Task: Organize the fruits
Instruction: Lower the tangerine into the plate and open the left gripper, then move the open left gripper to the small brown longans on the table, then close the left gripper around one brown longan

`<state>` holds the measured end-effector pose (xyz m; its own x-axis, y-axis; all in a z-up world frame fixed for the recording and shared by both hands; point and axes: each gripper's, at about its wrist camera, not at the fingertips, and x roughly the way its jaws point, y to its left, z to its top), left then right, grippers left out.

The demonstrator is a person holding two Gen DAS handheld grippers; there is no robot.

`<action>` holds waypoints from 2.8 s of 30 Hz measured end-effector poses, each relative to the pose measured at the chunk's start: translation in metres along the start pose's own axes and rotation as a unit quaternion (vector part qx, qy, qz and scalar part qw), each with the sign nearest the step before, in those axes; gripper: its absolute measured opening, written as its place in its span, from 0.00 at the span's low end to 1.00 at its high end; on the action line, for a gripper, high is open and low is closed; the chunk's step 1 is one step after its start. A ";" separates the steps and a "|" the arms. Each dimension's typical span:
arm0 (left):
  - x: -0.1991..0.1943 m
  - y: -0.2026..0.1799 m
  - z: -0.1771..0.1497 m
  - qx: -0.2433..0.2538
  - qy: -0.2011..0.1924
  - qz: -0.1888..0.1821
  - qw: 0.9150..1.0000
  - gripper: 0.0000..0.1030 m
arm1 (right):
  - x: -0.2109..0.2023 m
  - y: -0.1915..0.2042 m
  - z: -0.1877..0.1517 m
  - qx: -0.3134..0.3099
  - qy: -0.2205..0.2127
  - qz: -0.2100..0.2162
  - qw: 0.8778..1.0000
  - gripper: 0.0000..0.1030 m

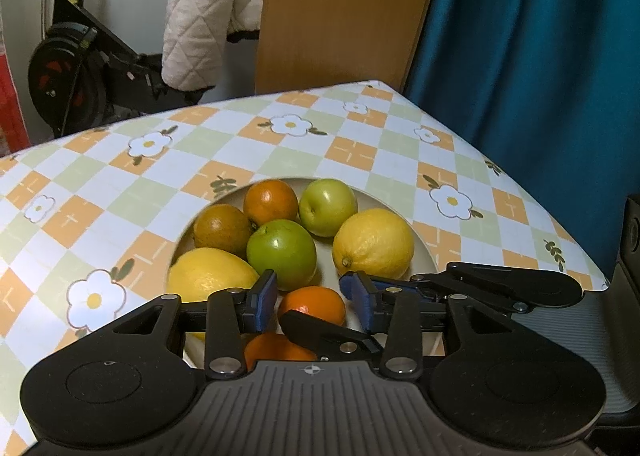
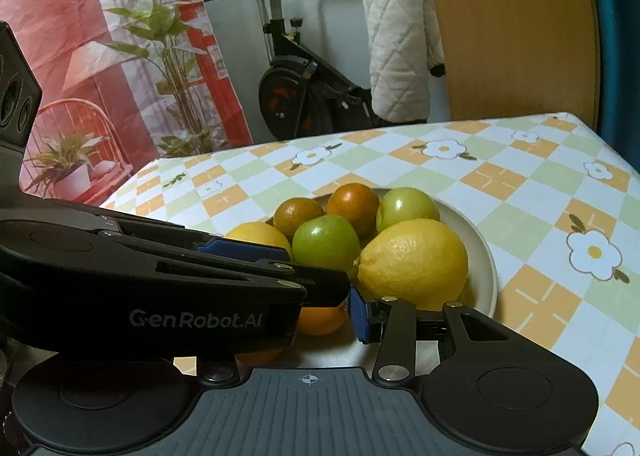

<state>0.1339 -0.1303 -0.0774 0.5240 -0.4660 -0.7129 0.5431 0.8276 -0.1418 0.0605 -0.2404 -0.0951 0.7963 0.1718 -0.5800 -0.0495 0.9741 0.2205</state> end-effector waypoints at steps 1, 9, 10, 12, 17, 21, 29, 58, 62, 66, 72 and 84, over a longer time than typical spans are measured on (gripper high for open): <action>-0.003 0.000 0.000 -0.002 -0.004 0.003 1.000 0.46 | -0.001 0.001 0.000 -0.002 -0.002 0.000 1.000 0.39; -0.029 0.008 -0.004 -0.027 -0.053 0.052 0.997 0.62 | -0.009 0.002 0.001 -0.002 -0.024 -0.013 1.000 0.39; -0.032 0.010 -0.005 -0.034 -0.058 0.058 0.996 0.62 | -0.011 0.002 0.001 -0.003 -0.027 -0.013 1.000 0.39; -0.038 0.015 -0.008 -0.047 -0.066 0.066 0.995 0.62 | -0.013 0.004 0.001 -0.006 -0.032 -0.015 0.999 0.39; -0.050 0.027 -0.015 -0.075 -0.077 0.087 0.990 0.62 | -0.018 0.009 0.001 -0.012 -0.043 -0.019 0.999 0.40; -0.057 0.037 -0.022 -0.092 -0.080 0.093 0.988 0.62 | -0.021 0.015 0.001 -0.017 -0.046 -0.019 0.999 0.40; -0.067 0.046 -0.032 -0.098 -0.078 0.101 0.987 0.62 | -0.023 0.026 -0.001 -0.025 -0.041 -0.017 0.999 0.40; -0.082 0.093 -0.057 -0.148 -0.076 0.103 0.981 0.53 | -0.007 0.067 -0.009 -0.067 0.000 0.017 0.998 0.37; -0.067 0.091 -0.057 -0.133 -0.056 0.077 0.986 0.53 | -0.008 0.065 -0.010 -0.065 0.001 0.015 0.998 0.35; -0.053 0.089 -0.058 -0.122 -0.040 0.061 0.990 0.53 | -0.007 0.062 -0.010 -0.064 0.001 0.014 0.998 0.35; -0.038 0.090 -0.056 -0.114 -0.026 0.053 0.992 0.53 | -0.007 0.062 -0.010 -0.063 0.000 0.014 0.998 0.35; -0.030 0.094 -0.058 -0.114 -0.017 0.055 0.992 0.30 | -0.002 0.062 -0.005 -0.073 0.005 0.015 0.997 0.33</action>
<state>0.1317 -0.0204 -0.1092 0.5958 -0.3767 -0.7093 0.3219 0.9211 -0.2188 0.0533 -0.1795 -0.0841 0.7871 0.2016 -0.5830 -0.1608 0.9795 0.1215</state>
